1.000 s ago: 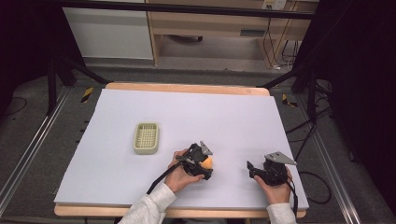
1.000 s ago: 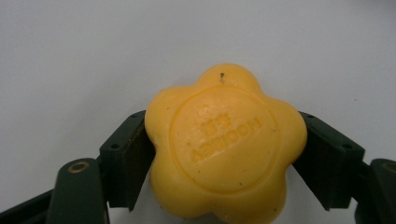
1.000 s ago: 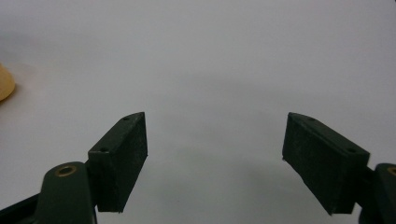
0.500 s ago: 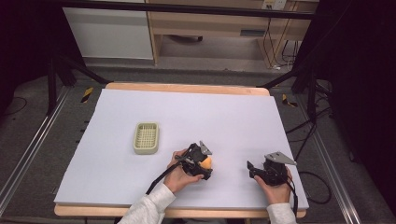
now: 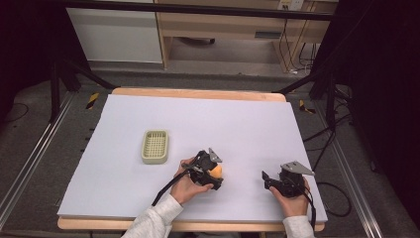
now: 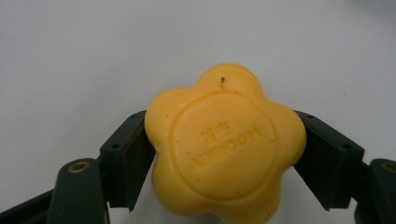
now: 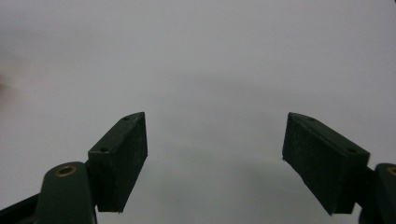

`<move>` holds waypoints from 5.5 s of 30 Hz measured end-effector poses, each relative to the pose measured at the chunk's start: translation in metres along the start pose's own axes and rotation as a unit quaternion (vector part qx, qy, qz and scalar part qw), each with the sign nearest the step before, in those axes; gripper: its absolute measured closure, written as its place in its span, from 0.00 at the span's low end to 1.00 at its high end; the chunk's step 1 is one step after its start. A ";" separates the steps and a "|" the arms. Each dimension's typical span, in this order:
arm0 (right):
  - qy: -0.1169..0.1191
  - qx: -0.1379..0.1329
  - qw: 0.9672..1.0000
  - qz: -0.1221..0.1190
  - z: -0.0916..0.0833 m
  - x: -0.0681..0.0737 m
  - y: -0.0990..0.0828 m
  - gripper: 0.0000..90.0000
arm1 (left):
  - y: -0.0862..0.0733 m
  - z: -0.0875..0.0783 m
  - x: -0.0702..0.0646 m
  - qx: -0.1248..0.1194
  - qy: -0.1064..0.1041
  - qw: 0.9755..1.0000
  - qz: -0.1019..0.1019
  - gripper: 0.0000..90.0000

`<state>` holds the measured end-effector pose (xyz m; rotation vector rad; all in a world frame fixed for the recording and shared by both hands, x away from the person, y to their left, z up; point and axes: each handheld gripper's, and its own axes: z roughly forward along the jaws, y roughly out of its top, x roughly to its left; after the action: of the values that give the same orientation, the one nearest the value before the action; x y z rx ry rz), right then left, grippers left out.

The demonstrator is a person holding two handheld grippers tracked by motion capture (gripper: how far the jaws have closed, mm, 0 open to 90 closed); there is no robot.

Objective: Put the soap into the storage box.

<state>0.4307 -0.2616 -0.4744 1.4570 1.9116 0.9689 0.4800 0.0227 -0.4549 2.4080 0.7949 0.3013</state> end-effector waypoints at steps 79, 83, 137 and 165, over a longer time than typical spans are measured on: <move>0.004 0.015 1.000 -0.013 0.003 0.004 -0.006 0.25 | -0.061 -0.120 0.116 -0.061 0.105 0.984 -0.128 0.28; 0.002 0.014 1.000 -0.019 0.004 0.003 -0.006 0.25 | -0.062 -0.118 0.122 -0.060 0.111 0.983 -0.134 0.28; 0.002 0.017 1.000 -0.019 0.008 0.005 -0.005 0.25 | -0.067 -0.075 0.168 -0.021 0.119 0.978 -0.170 0.28; 0.006 0.018 1.000 -0.013 0.007 0.006 -0.005 0.25 | -0.069 -0.064 0.168 0.006 0.118 0.978 -0.169 0.28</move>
<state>0.4320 -0.2548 -0.4825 1.4467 1.9612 0.9369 0.5569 0.1983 -0.4384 2.2218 1.2971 0.4498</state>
